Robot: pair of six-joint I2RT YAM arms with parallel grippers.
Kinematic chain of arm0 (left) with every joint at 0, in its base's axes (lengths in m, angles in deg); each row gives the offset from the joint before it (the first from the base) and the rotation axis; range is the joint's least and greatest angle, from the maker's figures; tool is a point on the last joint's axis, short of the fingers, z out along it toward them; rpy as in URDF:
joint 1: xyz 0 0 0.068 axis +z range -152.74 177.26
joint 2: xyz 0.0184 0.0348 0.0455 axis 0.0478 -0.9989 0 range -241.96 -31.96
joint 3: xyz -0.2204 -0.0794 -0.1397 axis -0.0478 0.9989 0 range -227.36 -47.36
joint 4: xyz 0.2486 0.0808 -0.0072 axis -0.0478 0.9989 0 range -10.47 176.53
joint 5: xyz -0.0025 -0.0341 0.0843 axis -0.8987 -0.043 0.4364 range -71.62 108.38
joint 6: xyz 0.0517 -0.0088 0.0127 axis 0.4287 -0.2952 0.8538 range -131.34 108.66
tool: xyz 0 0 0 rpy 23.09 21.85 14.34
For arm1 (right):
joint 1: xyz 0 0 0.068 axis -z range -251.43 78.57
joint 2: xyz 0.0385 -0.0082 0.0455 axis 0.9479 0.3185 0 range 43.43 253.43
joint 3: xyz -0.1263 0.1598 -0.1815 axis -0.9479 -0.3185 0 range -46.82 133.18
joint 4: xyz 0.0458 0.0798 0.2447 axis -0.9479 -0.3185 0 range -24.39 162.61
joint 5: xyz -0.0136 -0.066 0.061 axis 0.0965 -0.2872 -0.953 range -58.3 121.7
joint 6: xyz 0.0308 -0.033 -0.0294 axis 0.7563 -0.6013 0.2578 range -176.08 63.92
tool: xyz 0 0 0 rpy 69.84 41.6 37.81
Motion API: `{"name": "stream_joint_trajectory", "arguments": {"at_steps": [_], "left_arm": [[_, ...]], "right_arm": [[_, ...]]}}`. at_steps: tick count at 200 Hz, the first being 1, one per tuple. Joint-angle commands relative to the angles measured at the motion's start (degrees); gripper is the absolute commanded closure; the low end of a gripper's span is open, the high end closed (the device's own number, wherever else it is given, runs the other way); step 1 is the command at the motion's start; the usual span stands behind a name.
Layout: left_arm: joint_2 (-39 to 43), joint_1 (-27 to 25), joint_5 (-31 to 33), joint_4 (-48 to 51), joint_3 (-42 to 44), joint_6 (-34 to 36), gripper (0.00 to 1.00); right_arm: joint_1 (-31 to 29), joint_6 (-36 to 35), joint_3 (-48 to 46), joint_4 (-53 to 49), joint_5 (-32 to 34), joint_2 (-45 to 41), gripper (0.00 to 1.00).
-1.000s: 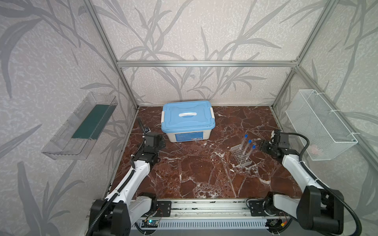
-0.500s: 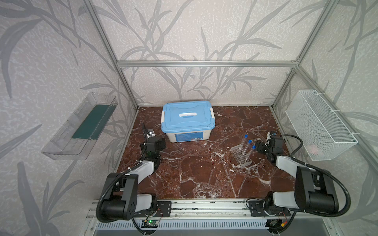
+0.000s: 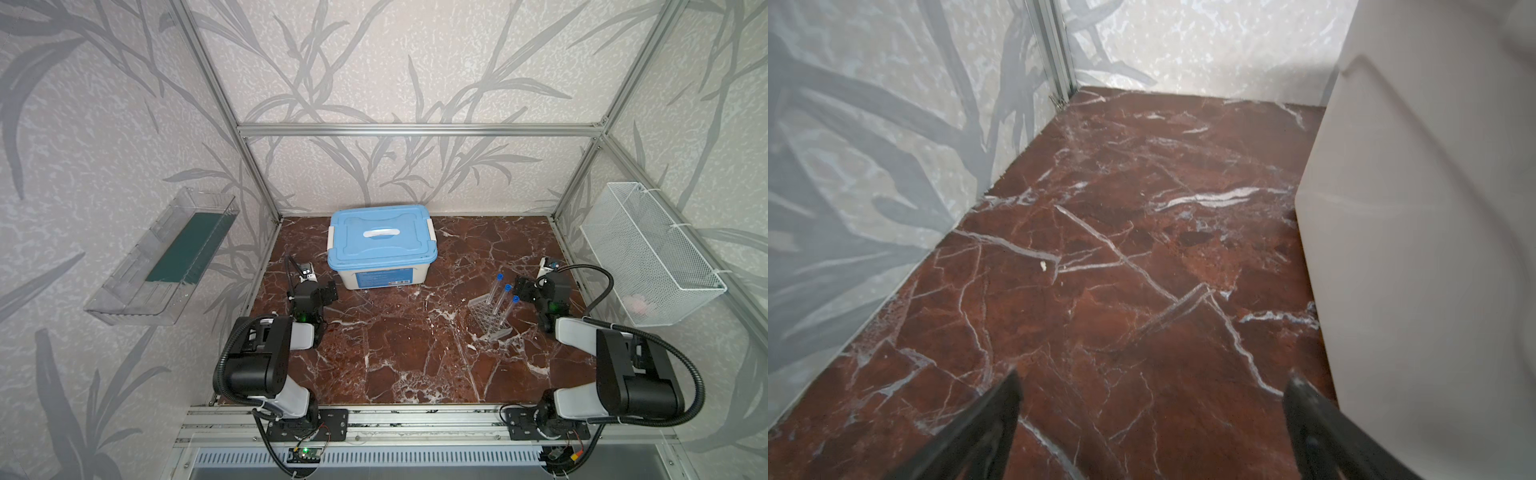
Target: Organize the chemistry lab equipment
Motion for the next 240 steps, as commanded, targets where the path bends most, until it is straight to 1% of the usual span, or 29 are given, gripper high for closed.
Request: {"name": "stream_joint_trajectory", "arguments": {"at_steps": [1, 34, 44, 71, 95, 103, 114, 121, 135, 150, 159, 183, 240], "left_arm": [[-0.1, 0.3, -2.3, -5.0, 0.1, 1.5, 0.01], [0.0, 0.4, -3.4, -4.0, -0.3, 1.8, 0.01], [0.0, 0.4, -3.3, -4.1, -0.3, 1.9, 0.01], [0.0, 0.4, -3.3, -4.0, -0.3, 1.8, 0.01], [0.0, 0.3, -4.0, -3.9, -0.3, 2.0, 0.01], [0.0, 0.4, -4.3, -3.8, -0.4, 2.2, 0.01], [0.0, 0.4, -4.5, -3.9, -0.4, 2.1, 0.01], [0.0, 0.5, -4.6, -3.9, -0.4, 2.1, 0.01], [0.0, 0.6, -6.2, -4.2, -0.1, 2.4, 0.01], [0.0, 0.6, -6.3, -4.2, -0.1, 2.4, 0.01], [0.0, 0.7, -6.3, -4.2, -0.1, 2.4, 0.01], [0.0, 0.7, -6.3, -4.3, -0.1, 2.4, 0.01], [0.0, 0.6, -6.2, -4.4, -0.1, 2.4, 0.01]], "right_arm": [[-3.4, -4.5, -2.9, 7.7, 6.1, -1.1, 0.10], [-4.0, -5.3, -3.4, 8.1, 6.2, -1.1, 0.09], [-4.7, -6.2, -4.0, 11.2, 6.2, -0.9, 0.09], [-7.3, -9.4, -4.2, 14.9, 6.5, 1.9, 0.08], [-7.4, -10.0, -3.6, 14.7, 5.2, 3.5, 0.07], [-7.7, -10.8, -4.4, 18.6, 4.3, 5.7, 0.05], [-8.5, -11.9, -5.2, 25.1, 5.2, 8.8, 0.02], [-8.6, -11.6, -4.8, 22.9, 5.4, 8.0, 0.01], [-8.6, -11.2, -2.9, 14.6, 5.5, 5.3, 0.00], [-8.6, -11.6, -3.9, 19.2, 5.1, 6.7, 0.01], [-8.7, -11.8, -4.0, 20.2, 5.0, 7.2, 0.01], [-8.7, -11.8, -3.1, 16.1, 4.9, 5.9, 0.01], [-8.7, -11.8, -2.8, 15.8, 5.0, 6.1, 0.01]]}}
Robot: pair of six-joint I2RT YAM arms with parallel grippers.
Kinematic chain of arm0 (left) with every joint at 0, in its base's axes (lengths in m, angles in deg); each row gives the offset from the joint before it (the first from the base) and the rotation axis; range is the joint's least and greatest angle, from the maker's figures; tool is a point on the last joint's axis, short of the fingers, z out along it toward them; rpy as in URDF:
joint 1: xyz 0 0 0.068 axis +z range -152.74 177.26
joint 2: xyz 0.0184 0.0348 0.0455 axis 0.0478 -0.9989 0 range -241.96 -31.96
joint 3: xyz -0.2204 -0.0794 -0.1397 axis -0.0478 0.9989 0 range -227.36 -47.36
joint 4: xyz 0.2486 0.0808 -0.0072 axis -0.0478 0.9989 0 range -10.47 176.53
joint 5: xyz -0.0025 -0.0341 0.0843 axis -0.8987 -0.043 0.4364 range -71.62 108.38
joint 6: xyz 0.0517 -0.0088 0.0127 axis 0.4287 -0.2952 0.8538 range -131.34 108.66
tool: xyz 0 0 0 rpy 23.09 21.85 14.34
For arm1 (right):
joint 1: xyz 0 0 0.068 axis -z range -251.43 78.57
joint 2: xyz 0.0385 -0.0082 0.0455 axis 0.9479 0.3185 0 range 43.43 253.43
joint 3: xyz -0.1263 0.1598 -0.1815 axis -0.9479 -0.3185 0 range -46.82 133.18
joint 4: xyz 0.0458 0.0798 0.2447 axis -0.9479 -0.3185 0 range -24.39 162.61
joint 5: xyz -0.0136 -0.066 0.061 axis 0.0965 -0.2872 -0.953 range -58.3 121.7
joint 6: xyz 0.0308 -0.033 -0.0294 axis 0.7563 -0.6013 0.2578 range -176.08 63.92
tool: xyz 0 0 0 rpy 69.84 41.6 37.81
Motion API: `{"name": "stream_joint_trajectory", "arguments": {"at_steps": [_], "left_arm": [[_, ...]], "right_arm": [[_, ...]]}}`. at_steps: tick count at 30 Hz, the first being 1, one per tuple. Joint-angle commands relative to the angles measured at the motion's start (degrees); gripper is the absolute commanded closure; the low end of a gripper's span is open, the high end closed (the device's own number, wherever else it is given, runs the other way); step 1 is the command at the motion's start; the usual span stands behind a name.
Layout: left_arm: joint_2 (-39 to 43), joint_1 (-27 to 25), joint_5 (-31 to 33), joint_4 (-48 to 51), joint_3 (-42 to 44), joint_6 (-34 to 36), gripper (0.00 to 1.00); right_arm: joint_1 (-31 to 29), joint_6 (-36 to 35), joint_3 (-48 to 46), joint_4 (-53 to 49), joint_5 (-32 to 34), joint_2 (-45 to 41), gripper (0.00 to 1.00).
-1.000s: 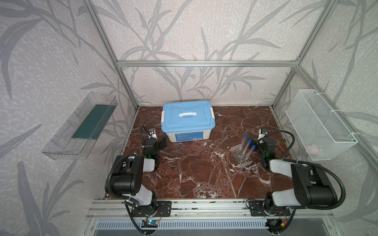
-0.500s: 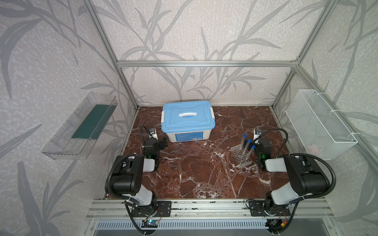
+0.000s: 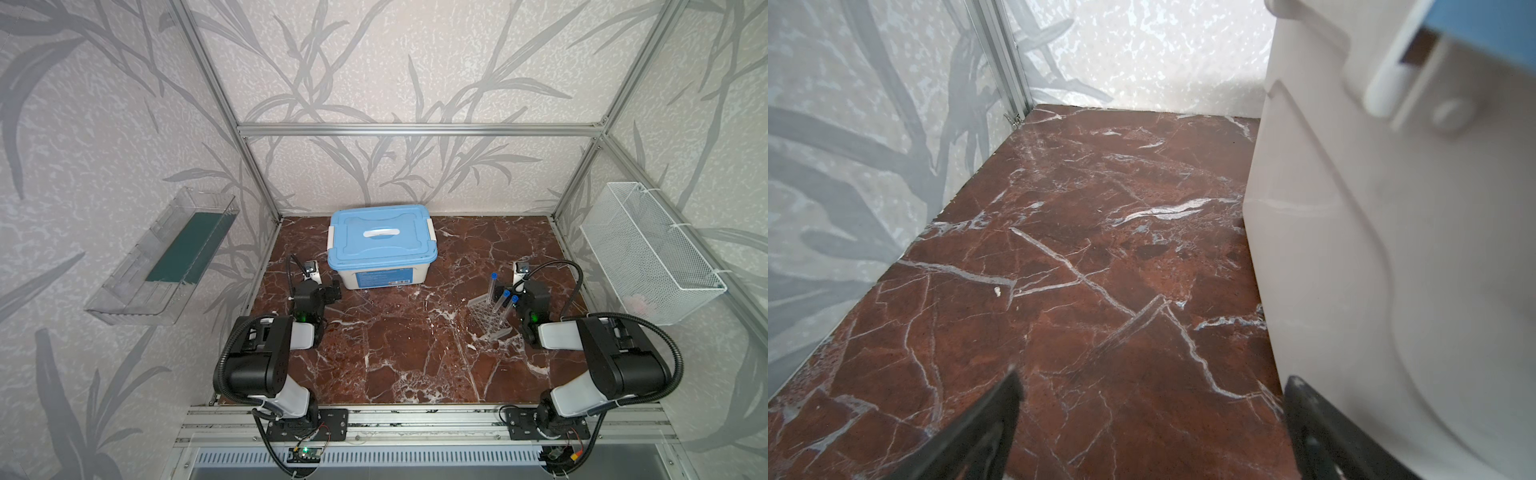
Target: Organize the chemistry lab equipment
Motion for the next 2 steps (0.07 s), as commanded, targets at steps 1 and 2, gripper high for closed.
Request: {"name": "stream_joint_trajectory", "arguments": {"at_steps": [1, 2], "left_arm": [[0.1, 0.3, -0.4, -2.2, -0.1, 1.0, 0.01], [0.1, 0.3, -0.2, -2.3, 0.0, 1.0, 0.01]], "right_arm": [[-0.3, -0.8, 0.9, 0.3, 0.1, -0.9, 0.01], [-0.3, -0.8, 0.7, 0.7, 0.1, -0.9, 0.01]]}}
